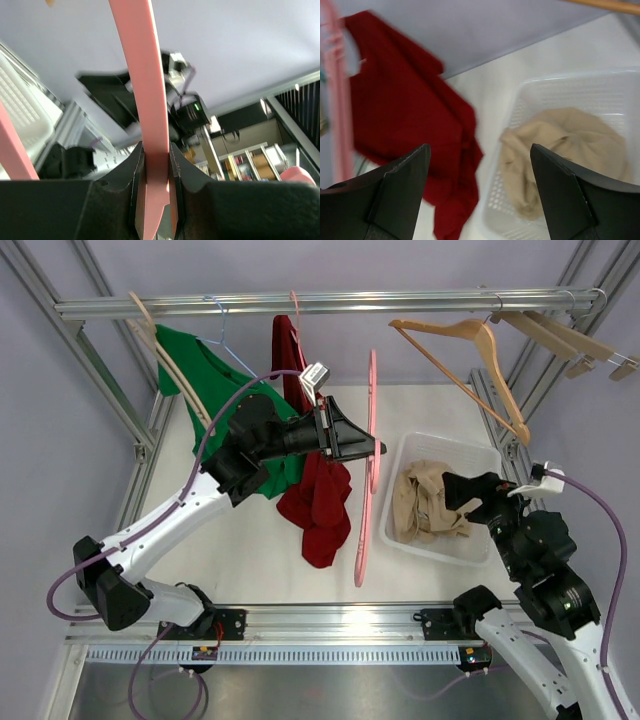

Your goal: Remove the t-shirt from the hanger

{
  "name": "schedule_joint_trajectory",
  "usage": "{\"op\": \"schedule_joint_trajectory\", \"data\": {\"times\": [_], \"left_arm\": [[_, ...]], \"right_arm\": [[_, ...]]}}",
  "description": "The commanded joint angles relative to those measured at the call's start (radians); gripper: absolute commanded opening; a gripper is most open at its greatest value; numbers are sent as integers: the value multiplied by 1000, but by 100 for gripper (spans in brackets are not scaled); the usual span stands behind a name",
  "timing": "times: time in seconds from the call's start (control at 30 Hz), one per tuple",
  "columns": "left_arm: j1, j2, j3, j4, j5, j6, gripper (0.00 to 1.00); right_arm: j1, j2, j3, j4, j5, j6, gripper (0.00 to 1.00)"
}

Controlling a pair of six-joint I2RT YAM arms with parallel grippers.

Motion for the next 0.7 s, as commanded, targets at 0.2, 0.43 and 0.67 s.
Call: {"op": "schedule_joint_trajectory", "data": {"times": [0.2, 0.43, 0.67], "left_arm": [[70, 185, 225, 106, -151, -75, 0], [109, 350, 393, 109, -226, -120, 0], [120, 422, 408, 211, -234, -216, 0]], "right_arm": [[-2, 20, 108, 133, -628, -135, 88], [1, 88, 174, 174, -739, -155, 82], [1, 171, 214, 61, -669, -239, 82]]}}
